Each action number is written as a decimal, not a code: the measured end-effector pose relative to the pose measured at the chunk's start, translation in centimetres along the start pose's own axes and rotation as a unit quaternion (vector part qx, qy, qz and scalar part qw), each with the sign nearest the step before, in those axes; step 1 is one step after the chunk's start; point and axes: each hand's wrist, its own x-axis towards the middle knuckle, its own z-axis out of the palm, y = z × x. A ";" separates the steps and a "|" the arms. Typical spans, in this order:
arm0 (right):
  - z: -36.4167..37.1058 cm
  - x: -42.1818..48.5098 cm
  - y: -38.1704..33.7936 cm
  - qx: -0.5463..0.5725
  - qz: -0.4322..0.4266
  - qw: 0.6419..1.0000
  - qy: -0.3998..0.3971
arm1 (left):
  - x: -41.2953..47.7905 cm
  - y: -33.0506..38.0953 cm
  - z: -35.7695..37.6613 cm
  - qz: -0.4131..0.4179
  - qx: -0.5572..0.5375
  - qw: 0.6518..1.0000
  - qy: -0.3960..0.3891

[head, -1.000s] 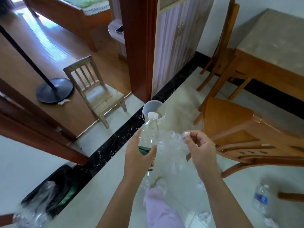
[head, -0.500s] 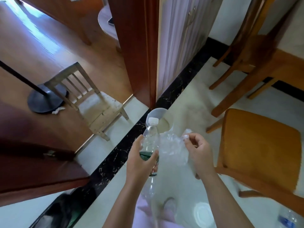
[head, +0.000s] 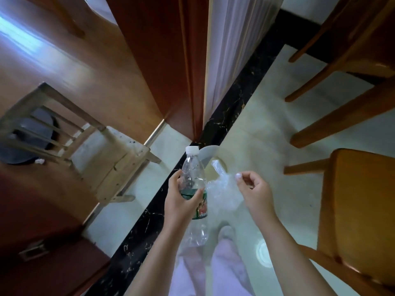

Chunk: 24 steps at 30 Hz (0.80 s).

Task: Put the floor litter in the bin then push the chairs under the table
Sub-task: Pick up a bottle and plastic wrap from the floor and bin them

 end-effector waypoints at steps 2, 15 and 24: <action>1.4 2.6 1.8 0.000 -0.005 1.000 -0.019 | 2.8 -1.0 1.4 -0.011 -0.009 1.000 0.011; 7.8 14.4 15.9 -0.039 0.006 0.997 -0.067 | 16.8 -10.3 9.8 -0.038 -0.025 0.997 0.069; 8.7 17.5 21.8 -0.073 0.041 0.995 -0.049 | 21.5 -14.4 14.1 -0.036 -0.019 0.995 0.092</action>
